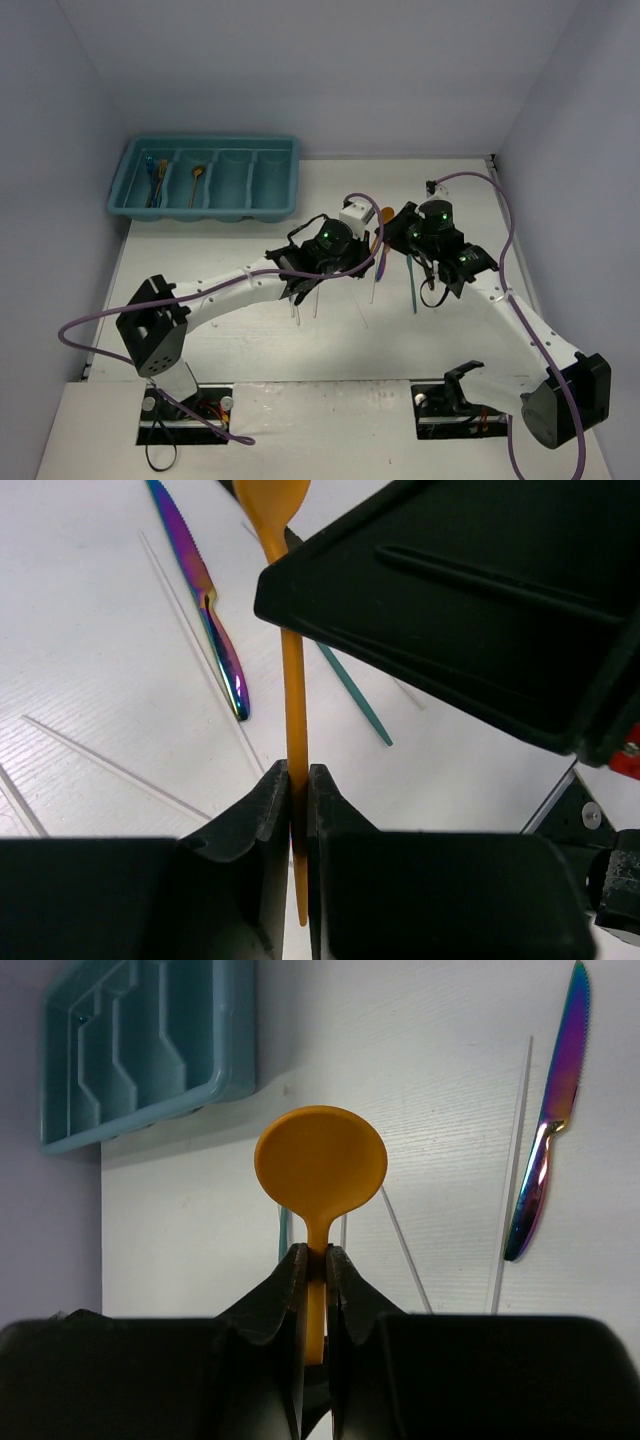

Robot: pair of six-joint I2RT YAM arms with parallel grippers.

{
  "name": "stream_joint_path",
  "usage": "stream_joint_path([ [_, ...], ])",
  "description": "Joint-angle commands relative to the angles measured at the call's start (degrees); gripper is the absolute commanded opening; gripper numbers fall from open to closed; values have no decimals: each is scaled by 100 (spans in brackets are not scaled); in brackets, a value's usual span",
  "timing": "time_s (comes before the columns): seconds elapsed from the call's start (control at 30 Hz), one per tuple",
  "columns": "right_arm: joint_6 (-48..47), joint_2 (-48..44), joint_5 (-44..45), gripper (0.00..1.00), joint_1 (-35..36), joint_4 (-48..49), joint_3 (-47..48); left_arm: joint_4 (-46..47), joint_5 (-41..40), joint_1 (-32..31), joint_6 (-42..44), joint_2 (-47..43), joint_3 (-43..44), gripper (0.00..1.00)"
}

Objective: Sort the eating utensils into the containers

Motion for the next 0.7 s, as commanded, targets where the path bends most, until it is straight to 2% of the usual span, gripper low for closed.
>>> stream_joint_path([
  [0.0, 14, -103, -73, 3, 49, 430, 107, 478, -45, -44, 36, -234, 292, 0],
  [0.07, -24, -63, -26, 15, 49, 434, 80, 380, -171, -41, 83, -285, 272, 0],
  [0.2, -136, -26, 149, 51, 17, 440, -5, 106, -515, 57, 96, -361, 148, 0],
  [0.33, -241, -40, 262, 71, -124, 427, -87, -73, -598, 471, -19, -529, -150, 0],
  [0.43, -409, -96, 365, 73, -251, 419, -210, -541, -698, 970, 172, -719, -291, 0],
  [0.53, -513, -200, 427, 74, -466, 408, -389, -884, -760, 1731, 635, -900, -302, 0],
  [0.67, -650, -287, 516, 74, -669, 365, -593, -1227, -714, 3152, 1415, -823, -23, 0],
])
